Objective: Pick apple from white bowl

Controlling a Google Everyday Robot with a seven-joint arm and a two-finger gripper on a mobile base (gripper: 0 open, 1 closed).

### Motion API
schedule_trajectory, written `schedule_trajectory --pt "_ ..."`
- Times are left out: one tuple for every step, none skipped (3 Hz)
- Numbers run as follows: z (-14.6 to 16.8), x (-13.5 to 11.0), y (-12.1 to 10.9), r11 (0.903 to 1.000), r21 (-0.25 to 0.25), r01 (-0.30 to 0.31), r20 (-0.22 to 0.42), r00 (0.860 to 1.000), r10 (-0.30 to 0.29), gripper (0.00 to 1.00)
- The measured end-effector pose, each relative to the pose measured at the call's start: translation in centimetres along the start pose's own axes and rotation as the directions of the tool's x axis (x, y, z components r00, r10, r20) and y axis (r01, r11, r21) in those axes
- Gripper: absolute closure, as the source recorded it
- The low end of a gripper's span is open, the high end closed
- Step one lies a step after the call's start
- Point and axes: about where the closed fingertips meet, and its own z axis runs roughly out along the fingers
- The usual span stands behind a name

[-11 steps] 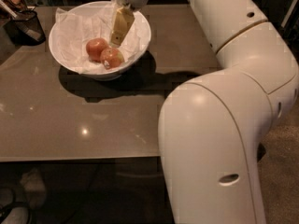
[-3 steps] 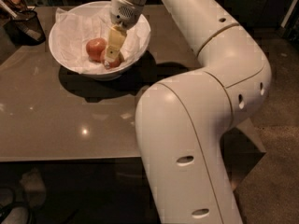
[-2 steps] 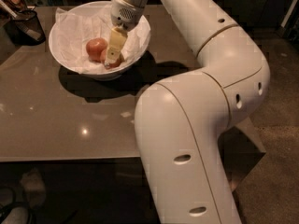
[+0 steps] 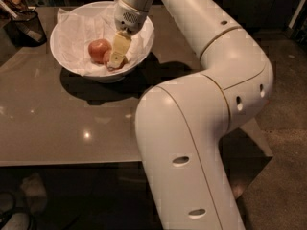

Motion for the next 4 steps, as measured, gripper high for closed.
schedule_trajectory --pt "0.5 0.2 -0.2 1.0000 -0.008 -0.003 -0.003 1.000 0.003 0.36" --pt "0.9 0.4 -0.4 0.9998 -0.016 -0.008 -0.005 1.000 0.008 0.37" --pt "1.4 0.6 -0.5 0.9995 -0.027 -0.015 -0.007 1.000 0.015 0.37" --pt "1.9 0.9 -0.6 0.9990 -0.040 -0.022 -0.010 1.000 0.021 0.37"
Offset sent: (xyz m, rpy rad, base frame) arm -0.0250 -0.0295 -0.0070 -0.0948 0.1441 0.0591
